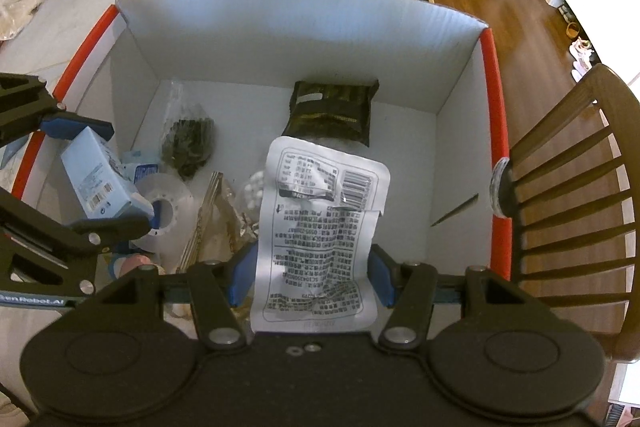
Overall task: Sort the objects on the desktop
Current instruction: 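Lower the foil pouch into the box with the right tool while the left tool lowers the blue box, then open the right tool releasing the foil pouch while the left tool opens releasing the blue box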
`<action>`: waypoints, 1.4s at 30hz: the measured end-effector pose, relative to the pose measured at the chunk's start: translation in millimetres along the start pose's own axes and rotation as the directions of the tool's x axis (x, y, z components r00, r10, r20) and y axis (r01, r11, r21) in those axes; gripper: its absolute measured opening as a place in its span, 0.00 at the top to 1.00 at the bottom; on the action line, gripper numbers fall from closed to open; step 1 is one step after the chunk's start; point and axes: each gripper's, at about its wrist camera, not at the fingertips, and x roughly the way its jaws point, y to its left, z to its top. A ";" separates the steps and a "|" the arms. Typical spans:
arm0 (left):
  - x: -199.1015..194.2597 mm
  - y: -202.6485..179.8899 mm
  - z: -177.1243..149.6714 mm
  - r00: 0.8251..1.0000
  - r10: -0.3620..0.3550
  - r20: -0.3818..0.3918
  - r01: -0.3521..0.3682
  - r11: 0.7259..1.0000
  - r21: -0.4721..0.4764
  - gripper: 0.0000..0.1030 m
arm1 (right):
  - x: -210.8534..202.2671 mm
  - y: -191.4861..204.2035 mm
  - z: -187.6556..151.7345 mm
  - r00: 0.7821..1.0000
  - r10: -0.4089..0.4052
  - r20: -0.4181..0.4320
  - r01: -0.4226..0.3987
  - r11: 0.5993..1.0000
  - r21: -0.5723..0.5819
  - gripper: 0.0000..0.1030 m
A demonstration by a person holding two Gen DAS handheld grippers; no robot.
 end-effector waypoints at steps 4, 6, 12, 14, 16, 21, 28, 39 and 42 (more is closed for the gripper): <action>6.1 -3.5 0.1 1.000 -0.012 -0.023 0.013 1.000 0.021 0.29 | 1.3 0.5 -0.3 1.000 0.001 -0.001 -0.001 1.000 0.005 0.43; 8.0 -6.2 0.2 1.000 -0.002 -0.029 0.003 0.999 0.035 0.29 | 1.4 1.4 -0.7 1.000 0.001 -0.005 -0.001 1.000 -0.004 0.43; 9.1 -5.9 2.2 0.999 0.010 -0.045 -0.008 0.999 0.038 0.29 | 3.4 2.5 -1.2 1.000 0.012 -0.011 -0.012 1.000 0.006 0.41; 9.1 -4.8 3.3 0.999 0.011 -0.049 -0.009 0.999 0.037 0.29 | 1.5 3.9 -1.9 1.000 0.014 -0.001 -0.014 1.000 0.006 0.38; 9.1 -4.4 4.6 0.999 0.013 -0.051 -0.011 0.999 0.038 0.29 | -1.0 4.5 -2.1 1.000 0.019 0.008 -0.019 1.000 0.010 0.37; 9.5 -4.2 6.6 0.999 0.014 -0.046 -0.013 1.000 0.021 0.27 | -8.4 3.6 -3.8 0.999 0.027 0.028 -0.027 0.999 0.024 0.29; 10.6 -5.0 7.0 0.999 0.019 -0.048 -0.019 1.000 0.009 0.22 | -23.6 0.2 -5.1 0.997 0.027 0.068 -0.030 0.999 0.036 0.25; -12.1 2.6 6.8 1.000 0.008 0.017 -0.008 1.000 -0.022 0.09 | -40.1 0.0 -9.7 0.993 0.040 0.110 -0.046 0.997 0.054 0.22; -18.5 4.0 5.6 1.000 0.008 0.028 -0.007 0.999 -0.031 0.09 | -43.4 1.7 -10.0 0.992 0.044 0.119 -0.051 0.997 0.055 0.22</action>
